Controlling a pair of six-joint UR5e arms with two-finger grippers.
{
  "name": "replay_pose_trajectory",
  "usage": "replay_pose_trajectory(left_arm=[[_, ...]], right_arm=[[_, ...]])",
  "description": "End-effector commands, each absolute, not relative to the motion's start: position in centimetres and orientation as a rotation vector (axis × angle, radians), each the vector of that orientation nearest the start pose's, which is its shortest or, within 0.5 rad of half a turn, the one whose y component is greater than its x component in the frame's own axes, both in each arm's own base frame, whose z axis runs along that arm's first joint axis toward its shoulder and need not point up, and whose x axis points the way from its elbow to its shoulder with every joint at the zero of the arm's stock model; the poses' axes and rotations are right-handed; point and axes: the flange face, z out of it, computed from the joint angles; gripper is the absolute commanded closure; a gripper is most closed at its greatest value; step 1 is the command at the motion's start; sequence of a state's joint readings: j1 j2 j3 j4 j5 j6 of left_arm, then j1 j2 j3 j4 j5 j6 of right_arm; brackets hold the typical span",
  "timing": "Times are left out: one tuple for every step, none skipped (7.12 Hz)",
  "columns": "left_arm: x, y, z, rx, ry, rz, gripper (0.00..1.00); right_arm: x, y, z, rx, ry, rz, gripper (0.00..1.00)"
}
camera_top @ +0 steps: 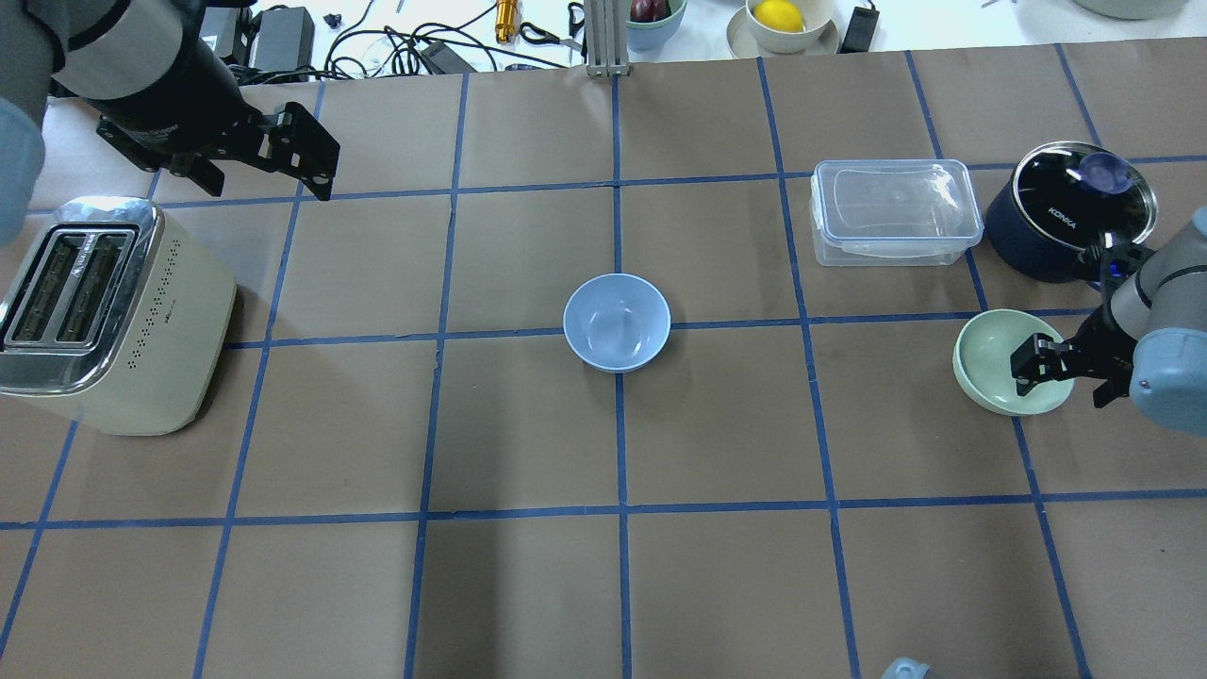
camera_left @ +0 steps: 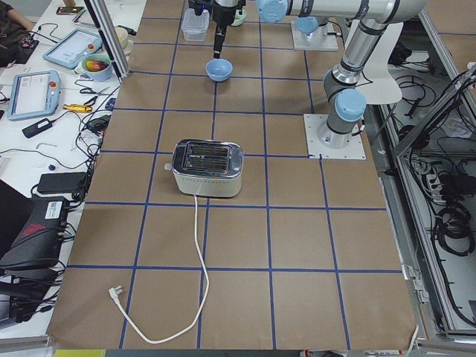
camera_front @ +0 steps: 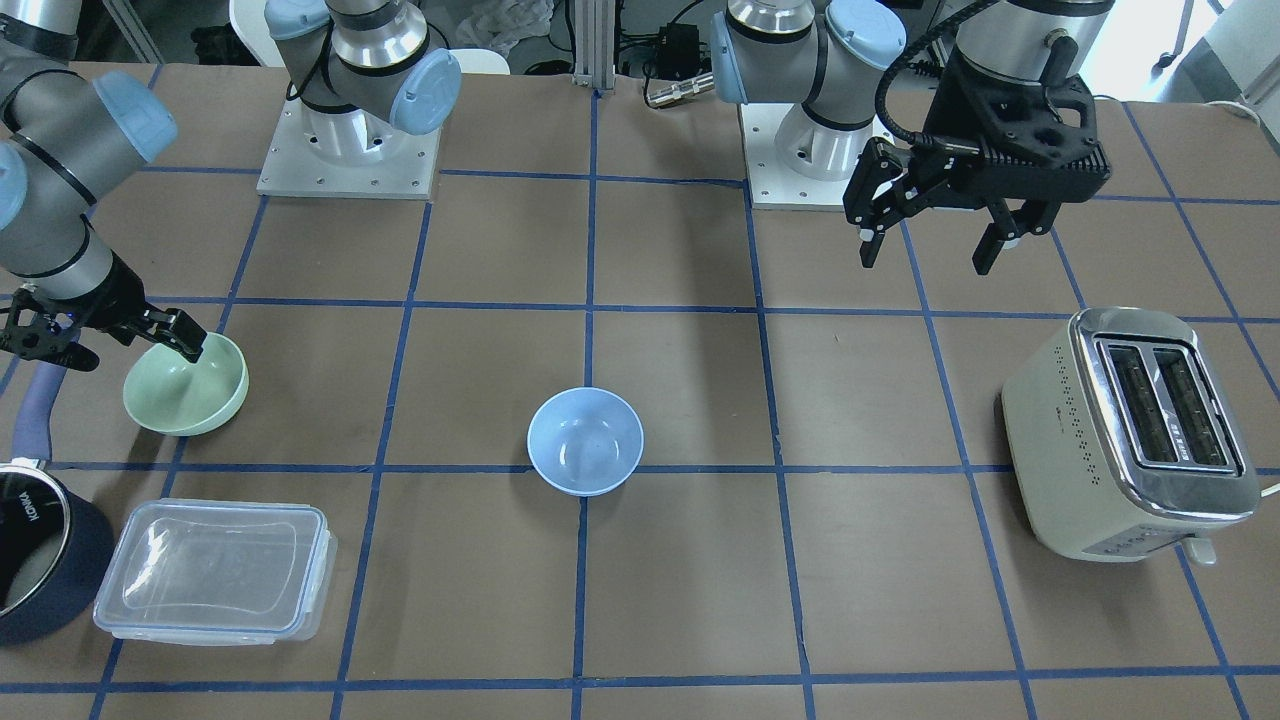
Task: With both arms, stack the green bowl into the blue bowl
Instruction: 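Move the right gripper down to the pale green bowl rim and grasp it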
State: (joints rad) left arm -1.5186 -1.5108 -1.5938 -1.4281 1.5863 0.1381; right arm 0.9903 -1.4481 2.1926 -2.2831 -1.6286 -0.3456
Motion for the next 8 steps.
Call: replay_pose_trajectory(left_arm=[[-10.7,-48.9,52.1,0.131,3.096,-0.276,0.0],[-10.7,-48.8,52.2,0.131,3.096,-0.278,0.0],[-10.7,-48.9,52.1,0.131,3.096,-0.276,0.0],[-10.7,-48.9,52.1,0.131,3.096,-0.276,0.0],[-10.7,-48.9,52.1,0.131,3.096,-0.276,0.0],[-10.7,-48.9,52.1,0.131,3.096,-0.276,0.0],[-10.7,-48.9,52.1,0.131,3.096,-0.276,0.0],[-10.7,-48.9,52.1,0.131,3.096,-0.276,0.0]], right_arm=[[-13.8,-43.6,21.7,0.299,3.16,0.042,0.88],[-13.9,-43.8,22.0,0.301,3.155,0.025,1.0],[-13.8,-44.0,22.0,0.299,3.134,0.001,1.0],[-13.7,-44.0,22.1,0.301,3.131,-0.002,1.0],[-13.5,-44.1,22.6,0.308,3.131,-0.023,1.0],[-12.9,-45.2,23.8,0.317,3.078,-0.108,1.0],[-11.2,-47.0,26.4,0.281,3.034,-0.172,1.0],[-7.2,-49.0,28.8,0.257,2.993,-0.149,1.0]])
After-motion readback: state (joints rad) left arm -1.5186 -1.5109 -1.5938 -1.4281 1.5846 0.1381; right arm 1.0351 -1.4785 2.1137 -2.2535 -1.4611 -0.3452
